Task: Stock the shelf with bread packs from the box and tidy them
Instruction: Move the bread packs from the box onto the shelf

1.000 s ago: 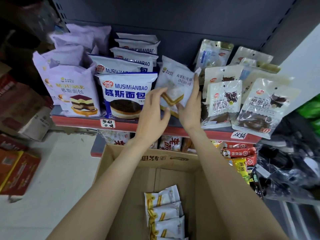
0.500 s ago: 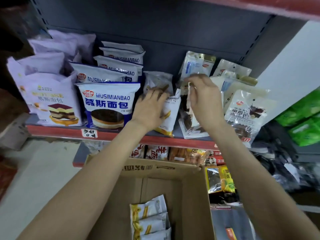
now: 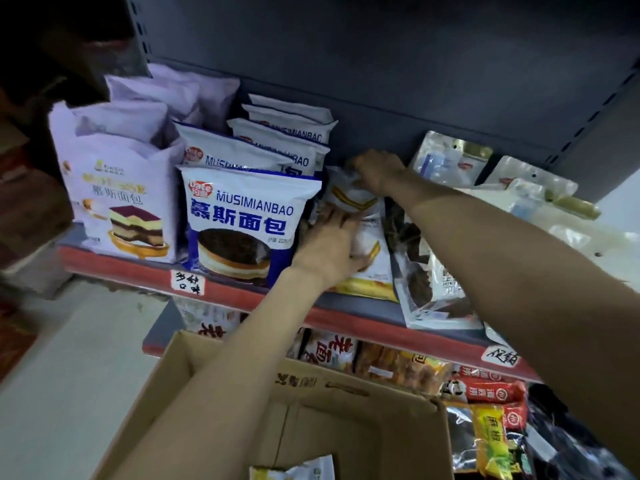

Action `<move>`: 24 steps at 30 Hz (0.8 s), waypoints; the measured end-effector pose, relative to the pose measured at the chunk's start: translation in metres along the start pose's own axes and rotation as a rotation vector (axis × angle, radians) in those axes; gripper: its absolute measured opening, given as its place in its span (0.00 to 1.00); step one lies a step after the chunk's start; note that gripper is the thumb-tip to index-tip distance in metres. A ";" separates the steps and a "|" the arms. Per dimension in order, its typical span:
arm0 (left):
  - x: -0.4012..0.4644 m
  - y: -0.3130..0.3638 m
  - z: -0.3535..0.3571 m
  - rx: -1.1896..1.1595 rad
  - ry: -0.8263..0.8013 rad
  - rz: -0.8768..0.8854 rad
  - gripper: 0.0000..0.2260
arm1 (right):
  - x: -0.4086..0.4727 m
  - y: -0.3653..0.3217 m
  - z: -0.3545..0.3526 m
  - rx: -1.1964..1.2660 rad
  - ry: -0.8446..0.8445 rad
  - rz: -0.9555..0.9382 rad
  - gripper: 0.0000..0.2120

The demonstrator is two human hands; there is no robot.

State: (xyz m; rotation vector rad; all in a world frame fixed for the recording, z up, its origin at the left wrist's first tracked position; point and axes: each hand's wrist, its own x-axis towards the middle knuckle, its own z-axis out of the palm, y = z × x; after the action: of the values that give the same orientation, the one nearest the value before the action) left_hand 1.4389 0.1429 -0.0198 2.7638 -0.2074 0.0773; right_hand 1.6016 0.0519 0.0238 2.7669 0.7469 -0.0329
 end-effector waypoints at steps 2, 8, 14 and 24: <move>-0.001 -0.004 0.004 -0.003 0.033 -0.006 0.33 | 0.007 -0.005 0.008 0.013 0.037 0.020 0.19; -0.001 -0.002 0.007 0.022 0.076 -0.019 0.34 | 0.019 -0.005 0.020 -0.050 0.245 0.105 0.16; -0.003 -0.003 0.009 0.021 0.105 -0.019 0.34 | 0.023 0.001 0.027 0.061 0.259 0.058 0.14; -0.005 -0.001 0.009 0.042 0.108 -0.016 0.34 | 0.015 0.000 0.009 0.071 0.122 -0.175 0.16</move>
State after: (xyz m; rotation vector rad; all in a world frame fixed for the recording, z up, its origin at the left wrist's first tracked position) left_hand 1.4347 0.1414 -0.0291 2.7926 -0.1562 0.2282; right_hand 1.6155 0.0569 0.0138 2.7811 1.0377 0.0777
